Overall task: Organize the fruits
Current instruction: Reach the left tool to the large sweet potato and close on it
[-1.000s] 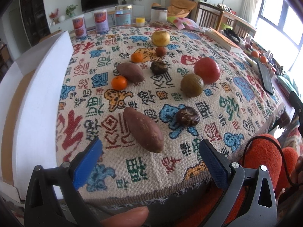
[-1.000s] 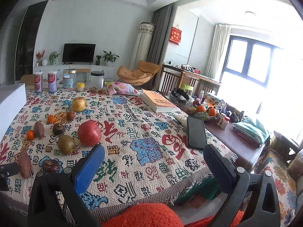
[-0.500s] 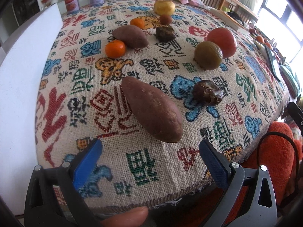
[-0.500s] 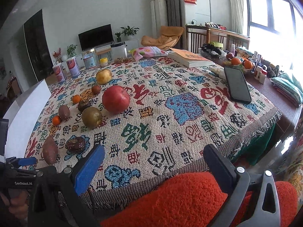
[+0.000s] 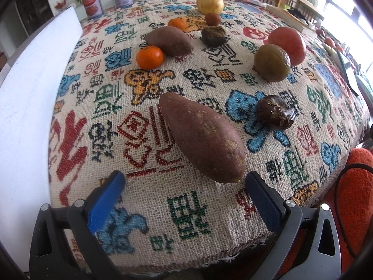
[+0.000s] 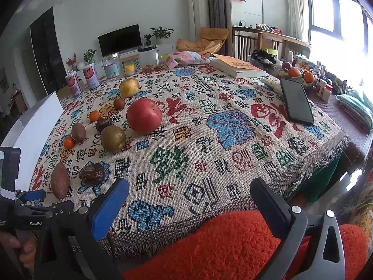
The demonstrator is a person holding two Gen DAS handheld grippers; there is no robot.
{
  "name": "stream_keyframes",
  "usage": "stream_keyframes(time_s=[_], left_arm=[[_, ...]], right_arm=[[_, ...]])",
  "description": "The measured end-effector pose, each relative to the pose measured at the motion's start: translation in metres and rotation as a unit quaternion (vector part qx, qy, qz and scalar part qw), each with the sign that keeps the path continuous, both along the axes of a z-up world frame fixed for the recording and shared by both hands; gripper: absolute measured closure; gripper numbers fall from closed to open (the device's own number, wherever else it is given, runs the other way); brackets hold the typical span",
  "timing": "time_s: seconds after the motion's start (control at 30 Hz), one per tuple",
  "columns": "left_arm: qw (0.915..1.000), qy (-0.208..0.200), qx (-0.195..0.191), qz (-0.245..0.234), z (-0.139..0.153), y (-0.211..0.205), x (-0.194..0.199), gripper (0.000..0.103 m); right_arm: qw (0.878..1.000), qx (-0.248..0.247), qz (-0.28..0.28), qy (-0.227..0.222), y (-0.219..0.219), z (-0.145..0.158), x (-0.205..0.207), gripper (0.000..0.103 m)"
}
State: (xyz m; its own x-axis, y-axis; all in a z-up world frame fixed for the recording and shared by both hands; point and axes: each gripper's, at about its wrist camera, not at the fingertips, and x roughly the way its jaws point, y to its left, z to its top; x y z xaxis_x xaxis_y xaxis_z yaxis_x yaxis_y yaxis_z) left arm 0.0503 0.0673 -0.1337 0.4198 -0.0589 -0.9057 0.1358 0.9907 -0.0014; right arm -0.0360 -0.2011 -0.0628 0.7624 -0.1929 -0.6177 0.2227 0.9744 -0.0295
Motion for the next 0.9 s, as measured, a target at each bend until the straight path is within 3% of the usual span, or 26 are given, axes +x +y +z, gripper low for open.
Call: stream_keyframes(time_s=[0.07,0.1,0.13,0.2,0.27,0.4,0.5,0.53,0.57,0.63,0.9], left_arm=[[0.9997,0.014,-0.006,-0.017,0.001,0.003,0.005,0.001],[0.9994,0.018,-0.027,-0.011,0.005,0.010,0.006,0.002],[0.9975,0.012,-0.070,0.004,0.013,0.024,0.005,0.003],[0.9858,-0.007,-0.165,0.028,0.030,0.053,0.004,0.003],[0.9773,-0.011,-0.209,0.031,0.041,0.070,0.006,0.003],[0.9796,0.000,-0.201,0.003,0.042,0.057,0.015,0.003],[0.9878,0.009,-0.155,-0.007,0.032,0.026,0.024,0.006],[0.9916,0.016,-0.129,-0.006,0.026,0.016,0.026,0.016],[0.9943,0.025,-0.104,-0.004,0.020,0.009,0.029,0.033],[0.9957,0.033,-0.086,-0.004,0.013,0.002,0.032,0.046],[0.9940,0.044,-0.096,-0.026,0.018,0.030,0.033,0.057]], right_arm=[[1.000,-0.002,0.002,-0.001,0.001,0.000,0.000,0.000],[1.000,-0.003,0.002,-0.002,0.002,0.000,-0.001,0.000],[1.000,-0.004,0.002,-0.003,0.002,0.001,-0.001,0.000],[1.000,-0.006,0.003,-0.007,0.002,0.002,-0.003,0.000],[1.000,-0.007,0.004,-0.009,0.002,0.002,-0.005,0.000],[1.000,-0.006,0.006,-0.001,0.003,0.000,0.000,0.000],[1.000,-0.014,0.007,-0.001,0.006,0.000,0.000,0.000],[1.000,-0.018,0.007,-0.003,0.007,0.000,0.000,0.000],[1.000,-0.021,0.007,-0.004,0.008,0.000,-0.001,0.000],[1.000,-0.024,0.006,-0.006,0.008,0.001,-0.003,0.000],[1.000,-0.008,0.002,-0.003,0.001,0.000,-0.002,0.000]])
